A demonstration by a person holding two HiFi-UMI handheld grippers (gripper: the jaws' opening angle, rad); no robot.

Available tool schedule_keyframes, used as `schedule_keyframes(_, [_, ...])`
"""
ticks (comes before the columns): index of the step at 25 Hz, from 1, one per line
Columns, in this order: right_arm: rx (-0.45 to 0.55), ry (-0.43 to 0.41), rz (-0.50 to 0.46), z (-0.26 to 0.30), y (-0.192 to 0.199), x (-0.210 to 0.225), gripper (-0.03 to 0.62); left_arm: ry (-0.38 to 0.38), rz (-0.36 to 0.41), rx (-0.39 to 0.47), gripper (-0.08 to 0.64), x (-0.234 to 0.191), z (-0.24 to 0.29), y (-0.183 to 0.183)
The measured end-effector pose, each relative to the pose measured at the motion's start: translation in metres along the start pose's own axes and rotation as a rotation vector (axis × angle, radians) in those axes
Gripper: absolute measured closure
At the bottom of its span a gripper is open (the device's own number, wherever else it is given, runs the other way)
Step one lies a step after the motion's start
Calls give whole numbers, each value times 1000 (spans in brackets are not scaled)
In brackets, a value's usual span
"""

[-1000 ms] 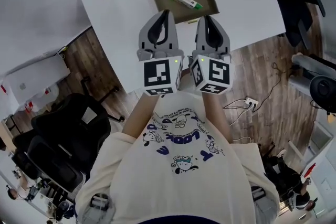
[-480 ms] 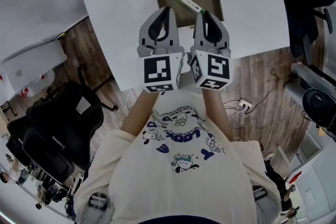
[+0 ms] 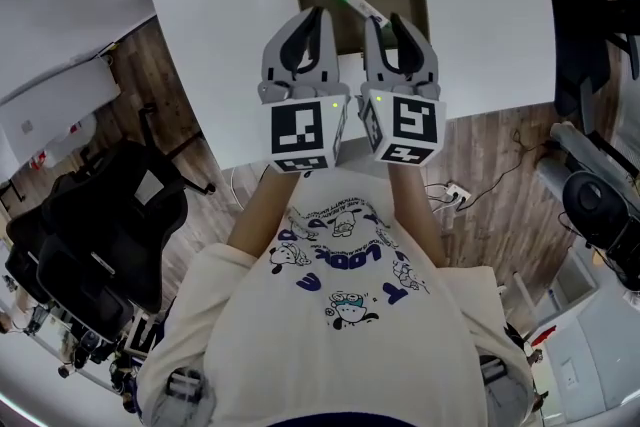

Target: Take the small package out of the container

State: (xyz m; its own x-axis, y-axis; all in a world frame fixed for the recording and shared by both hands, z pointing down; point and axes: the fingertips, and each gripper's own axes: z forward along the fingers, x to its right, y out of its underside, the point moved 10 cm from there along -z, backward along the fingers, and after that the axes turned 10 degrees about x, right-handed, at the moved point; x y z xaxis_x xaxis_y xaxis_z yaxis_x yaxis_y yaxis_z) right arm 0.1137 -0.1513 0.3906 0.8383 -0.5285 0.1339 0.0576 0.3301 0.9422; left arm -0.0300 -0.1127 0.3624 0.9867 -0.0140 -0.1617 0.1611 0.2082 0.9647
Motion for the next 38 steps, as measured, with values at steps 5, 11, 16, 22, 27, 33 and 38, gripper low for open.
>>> schedule_keyframes(5, [-32,-32,-27,8,4,7,432,-17,-3,-23,546,-3,3,5])
schedule_keyframes(11, [-89,-98,-86,15,8,12,411,-36,-6,-38,546,-4,5,12])
schedule_keyframes(16, [-136,-170,-128,25,9,13,393,-52,-11,-51,546,-6,8,17])
schedule_keyframes(22, [-200,-255,-236,36,9,13,390,-73,-15,-66,546,-8,10,21])
schedule_keyframes(27, [-277,-313,-313,45,10,14,385,-89,-24,-74,546,-11,12,24])
schedule_keyframes(33, [-351,-360,-367,52,13,11,385,-106,-31,-80,546,-13,13,27])
schedule_keyframes(38, [-394,-364,-363,57,20,15,385,-124,-37,-90,546,-15,14,31])
